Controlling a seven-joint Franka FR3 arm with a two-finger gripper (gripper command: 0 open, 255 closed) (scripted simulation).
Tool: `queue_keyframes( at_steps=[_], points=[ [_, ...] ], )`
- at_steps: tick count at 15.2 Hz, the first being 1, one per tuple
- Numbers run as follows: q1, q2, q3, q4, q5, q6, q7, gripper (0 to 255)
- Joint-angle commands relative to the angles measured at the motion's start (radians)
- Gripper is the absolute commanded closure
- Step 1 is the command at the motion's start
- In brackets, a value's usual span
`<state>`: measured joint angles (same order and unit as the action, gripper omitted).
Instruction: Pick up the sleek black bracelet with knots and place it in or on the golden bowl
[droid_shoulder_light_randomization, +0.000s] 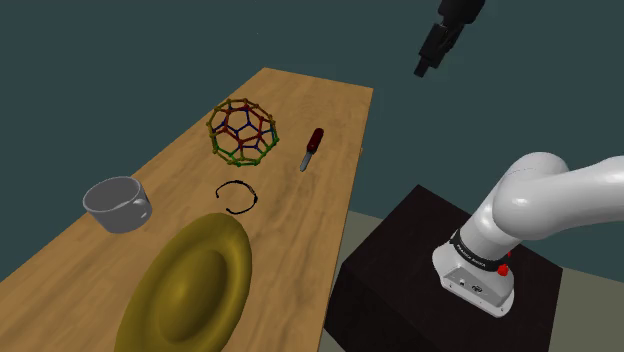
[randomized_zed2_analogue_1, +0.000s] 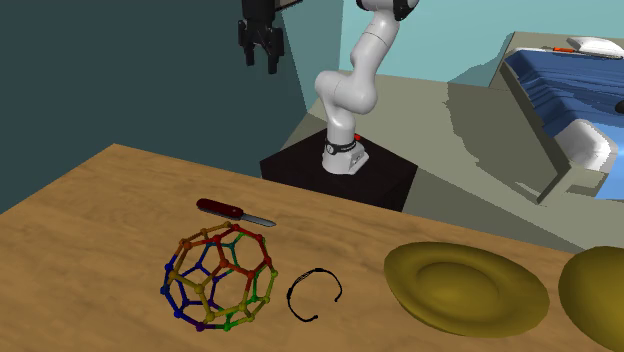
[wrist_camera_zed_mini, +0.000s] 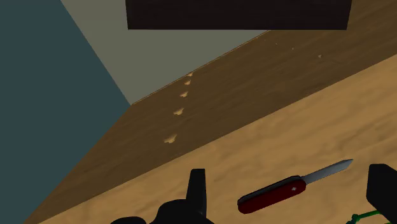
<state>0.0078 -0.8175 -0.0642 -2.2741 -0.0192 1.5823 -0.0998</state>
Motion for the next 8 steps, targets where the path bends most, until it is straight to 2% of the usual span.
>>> queue_keyframes(
  at_steps=[1,8],
  points=[
    [0.000,0.000,0.000,0.000,0.000,0.000,0.000,0],
    [0.032,0.096,0.128,-0.057,0.075,0.133,0.152,0]
  ],
)
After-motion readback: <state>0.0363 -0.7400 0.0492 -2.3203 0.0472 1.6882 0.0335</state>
